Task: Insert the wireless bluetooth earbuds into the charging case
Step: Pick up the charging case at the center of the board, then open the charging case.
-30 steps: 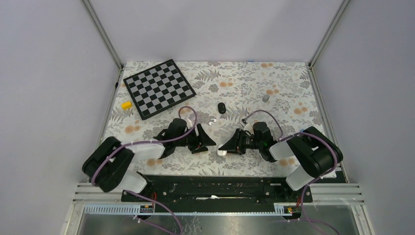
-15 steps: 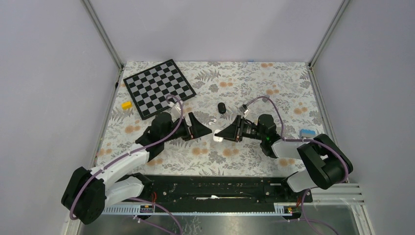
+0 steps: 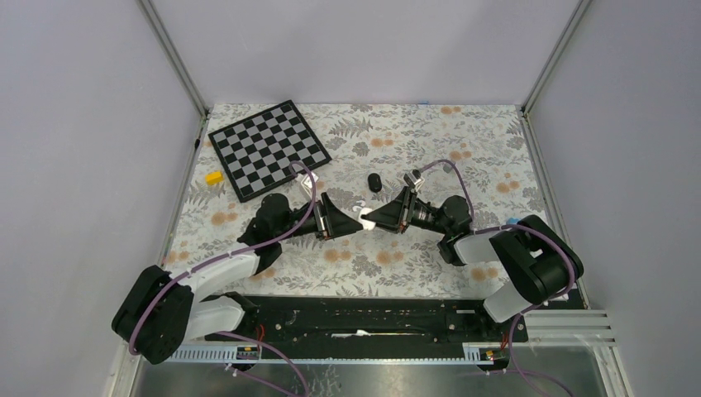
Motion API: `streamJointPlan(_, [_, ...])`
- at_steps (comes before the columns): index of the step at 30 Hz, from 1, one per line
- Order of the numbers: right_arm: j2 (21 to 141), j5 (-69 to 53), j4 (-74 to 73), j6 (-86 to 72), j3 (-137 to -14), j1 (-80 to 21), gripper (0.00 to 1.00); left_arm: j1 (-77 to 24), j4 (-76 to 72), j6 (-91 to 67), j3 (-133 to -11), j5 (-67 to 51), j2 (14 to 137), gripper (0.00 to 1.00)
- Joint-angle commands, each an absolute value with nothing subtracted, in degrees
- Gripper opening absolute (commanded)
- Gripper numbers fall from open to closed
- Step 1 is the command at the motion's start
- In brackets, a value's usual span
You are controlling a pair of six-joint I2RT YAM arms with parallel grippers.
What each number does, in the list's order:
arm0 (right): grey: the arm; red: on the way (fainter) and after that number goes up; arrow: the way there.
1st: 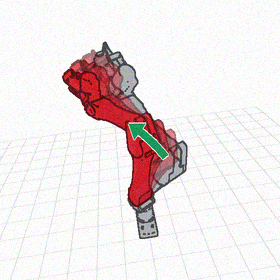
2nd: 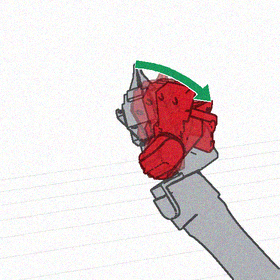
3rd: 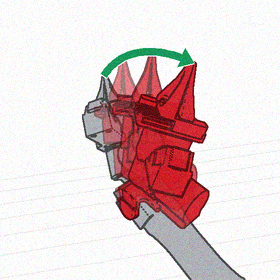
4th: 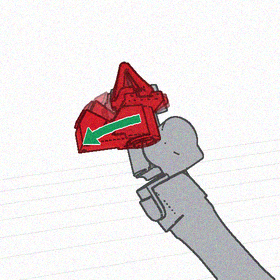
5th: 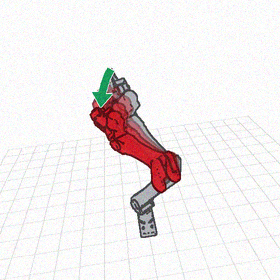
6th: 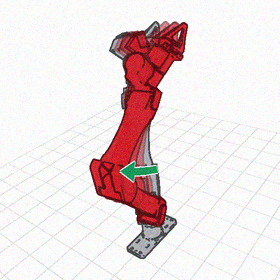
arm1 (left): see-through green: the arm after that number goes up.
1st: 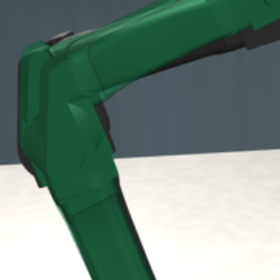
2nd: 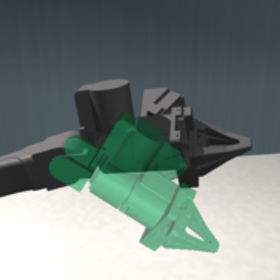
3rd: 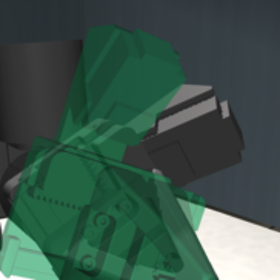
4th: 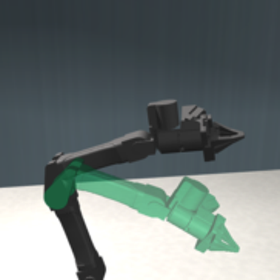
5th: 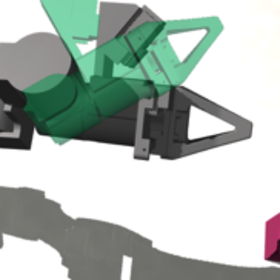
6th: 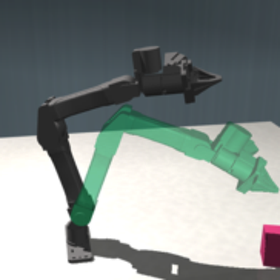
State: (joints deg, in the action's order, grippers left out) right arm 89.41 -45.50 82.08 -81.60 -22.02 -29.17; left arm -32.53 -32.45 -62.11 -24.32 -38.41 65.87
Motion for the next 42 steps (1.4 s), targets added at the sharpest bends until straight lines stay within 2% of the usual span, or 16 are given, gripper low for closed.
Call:
streamJointPlan(1, [89.6, -47.0, 90.7, -84.7, -22.9, -28.9, 0.00, -32.4, -41.2, -64.0, -25.7, -41.8, 66.1, 0.72])
streamJointPlan(6, [90.1, -47.7, 92.6, -85.9, -23.0, -28.9, 0.00, -32.4, -51.7, -70.4, -23.8, -43.2, 68.6, 0.71])
streamJointPlan(10, [90.7, -48.3, 94.7, -87.3, -23.0, -28.9, 0.00, -32.4, -57.9, -73.8, -23.2, -43.4, 70.3, 0.64])
streamJointPlan(18, [90.8, -48.2, 95.3, -88.0, -23.5, -29.0, 0.00, -32.4, -57.3, -73.5, -24.1, -44.0, 70.9, 0.54])
streamJointPlan(25, [90.9, -48.2, 95.5, -88.4, -24.1, -29.0, 0.00, -32.5, -56.8, -73.2, -24.5, -45.2, 71.6, 0.52])
streamJointPlan(30, [90.9, -48.3, 95.4, -88.5, -24.1, -29.0, 0.00, -32.5, -56.4, -73.0, -24.7, -45.1, 71.9, 0.37])
streamJointPlan(38, [90.5, -48.9, 95.2, -88.4, -24.2, -29.3, 0.00, -32.5, -56.4, -73.3, -25.5, -44.9, 73.0, 0.43])
streamJointPlan(42, [90.4, -49.0, 95.2, -88.2, -24.0, -29.5, 0.00, -32.6, -56.4, -73.3, -25.7, -45.3, 73.2, 0.42])
